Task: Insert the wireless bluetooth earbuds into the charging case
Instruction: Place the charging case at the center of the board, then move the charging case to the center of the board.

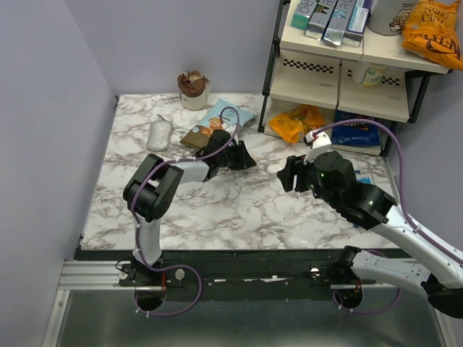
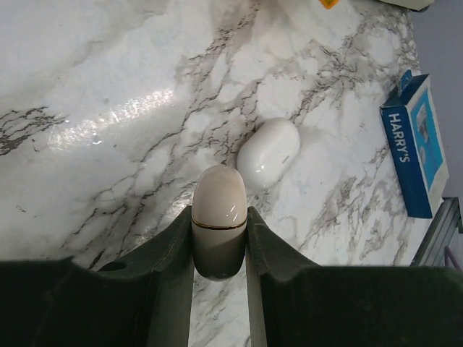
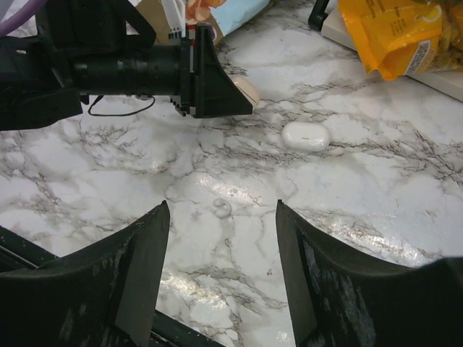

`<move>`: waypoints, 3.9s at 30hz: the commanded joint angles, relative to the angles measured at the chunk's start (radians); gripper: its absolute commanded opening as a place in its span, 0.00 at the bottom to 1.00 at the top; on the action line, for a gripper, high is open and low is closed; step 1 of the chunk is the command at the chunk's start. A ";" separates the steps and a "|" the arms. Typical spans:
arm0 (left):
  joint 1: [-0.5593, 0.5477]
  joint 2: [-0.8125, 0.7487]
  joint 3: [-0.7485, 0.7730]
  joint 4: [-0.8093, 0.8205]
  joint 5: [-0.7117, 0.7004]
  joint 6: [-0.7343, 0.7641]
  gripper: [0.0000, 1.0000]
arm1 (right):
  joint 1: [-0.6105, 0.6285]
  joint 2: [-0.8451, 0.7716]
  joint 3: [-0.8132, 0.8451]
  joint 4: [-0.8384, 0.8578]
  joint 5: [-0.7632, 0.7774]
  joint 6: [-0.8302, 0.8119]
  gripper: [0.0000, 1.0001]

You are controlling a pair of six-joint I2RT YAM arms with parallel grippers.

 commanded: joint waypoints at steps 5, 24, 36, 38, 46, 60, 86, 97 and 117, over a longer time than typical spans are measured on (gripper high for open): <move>0.057 0.126 0.115 -0.069 -0.029 -0.013 0.04 | -0.001 0.001 -0.016 0.021 0.016 0.011 0.69; 0.116 0.123 0.180 -0.216 -0.034 0.073 0.50 | -0.003 -0.001 -0.018 0.005 0.042 0.015 0.70; 0.153 -0.183 0.001 -0.316 -0.106 0.124 0.58 | -0.003 0.014 -0.038 0.031 0.038 0.031 0.70; 0.150 -0.269 -0.019 -0.351 -0.158 0.122 0.58 | -0.003 0.027 -0.047 0.043 0.055 0.037 0.71; 0.059 -0.665 -0.336 -0.277 -0.486 -0.047 0.99 | -0.064 0.137 -0.116 0.135 0.103 0.094 0.78; -0.165 -0.592 -0.214 -0.552 -0.743 -0.137 0.99 | -0.282 0.364 -0.124 0.162 -0.083 0.189 0.81; -0.162 -1.026 -0.530 -0.500 -0.836 -0.187 0.98 | -0.384 0.866 0.088 0.170 -0.194 0.698 0.86; -0.160 -1.043 -0.526 -0.534 -0.878 -0.230 0.98 | -0.412 0.930 0.111 0.097 -0.188 0.956 0.86; -0.160 -1.047 -0.536 -0.529 -0.861 -0.263 0.97 | -0.424 0.992 0.096 0.092 -0.251 0.796 0.68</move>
